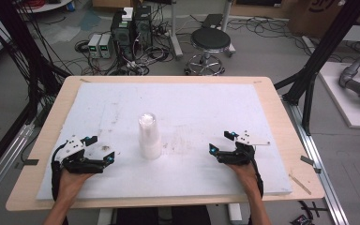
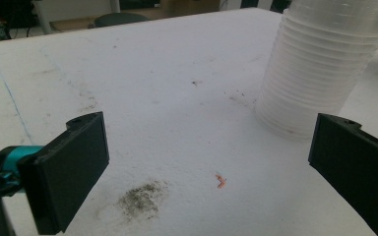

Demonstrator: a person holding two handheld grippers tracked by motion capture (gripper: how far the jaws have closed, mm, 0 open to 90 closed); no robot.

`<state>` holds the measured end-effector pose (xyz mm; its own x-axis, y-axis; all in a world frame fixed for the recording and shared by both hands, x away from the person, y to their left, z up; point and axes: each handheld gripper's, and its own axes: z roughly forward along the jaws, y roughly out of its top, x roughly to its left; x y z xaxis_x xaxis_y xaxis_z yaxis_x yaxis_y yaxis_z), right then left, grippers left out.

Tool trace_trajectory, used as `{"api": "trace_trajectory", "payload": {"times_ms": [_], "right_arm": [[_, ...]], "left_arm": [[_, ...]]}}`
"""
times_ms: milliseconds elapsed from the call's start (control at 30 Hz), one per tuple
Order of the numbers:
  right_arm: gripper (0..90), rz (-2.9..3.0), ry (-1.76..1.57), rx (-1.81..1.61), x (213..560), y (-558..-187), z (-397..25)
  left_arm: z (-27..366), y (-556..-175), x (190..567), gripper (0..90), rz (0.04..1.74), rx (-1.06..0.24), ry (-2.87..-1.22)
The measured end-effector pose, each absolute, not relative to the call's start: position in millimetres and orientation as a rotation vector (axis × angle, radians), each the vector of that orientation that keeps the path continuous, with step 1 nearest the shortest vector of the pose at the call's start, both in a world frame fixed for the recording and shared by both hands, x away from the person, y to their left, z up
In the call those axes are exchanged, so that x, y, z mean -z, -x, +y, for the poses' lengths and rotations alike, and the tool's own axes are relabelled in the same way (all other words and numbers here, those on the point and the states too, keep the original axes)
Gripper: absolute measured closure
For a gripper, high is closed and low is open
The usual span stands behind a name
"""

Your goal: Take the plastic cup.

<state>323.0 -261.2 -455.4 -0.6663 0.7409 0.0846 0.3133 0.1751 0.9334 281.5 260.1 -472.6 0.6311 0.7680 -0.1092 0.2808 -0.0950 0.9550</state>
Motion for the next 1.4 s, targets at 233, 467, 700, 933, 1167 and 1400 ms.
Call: {"api": "trace_trajectory", "payload": {"times_ms": [233,467,700,933,1167,1400], "right_arm": [[14.3,2.068,-0.989,-1.494,455.5,-323.0,-261.3],[14.3,2.073,-0.985,-1.492,455.4,-323.1,-261.0],[14.3,2.081,-0.982,-1.477,455.4,-323.5,-259.8],[14.3,2.095,-0.986,-1.482,455.5,-324.7,-260.2],[14.3,2.092,-0.979,-1.477,455.4,-323.6,-259.3],[14.3,2.091,-0.985,-1.486,455.4,-323.6,-259.9]], "left_arm": [[260.3,-280.6,472.7,1.8,0.866,-0.519,-1.662],[259.6,-281.0,472.5,1.8,0.872,-0.519,-1.668],[259.2,-281.3,472.4,1.8,0.873,-0.522,-1.673],[262.2,-284.0,460.2,1.8,0.844,-0.457,-1.65],[258.2,-290.1,419.4,1.8,0.748,-0.441,-1.65],[250.3,-301.0,370.5,1.8,0.637,-0.415,-1.629]]}}
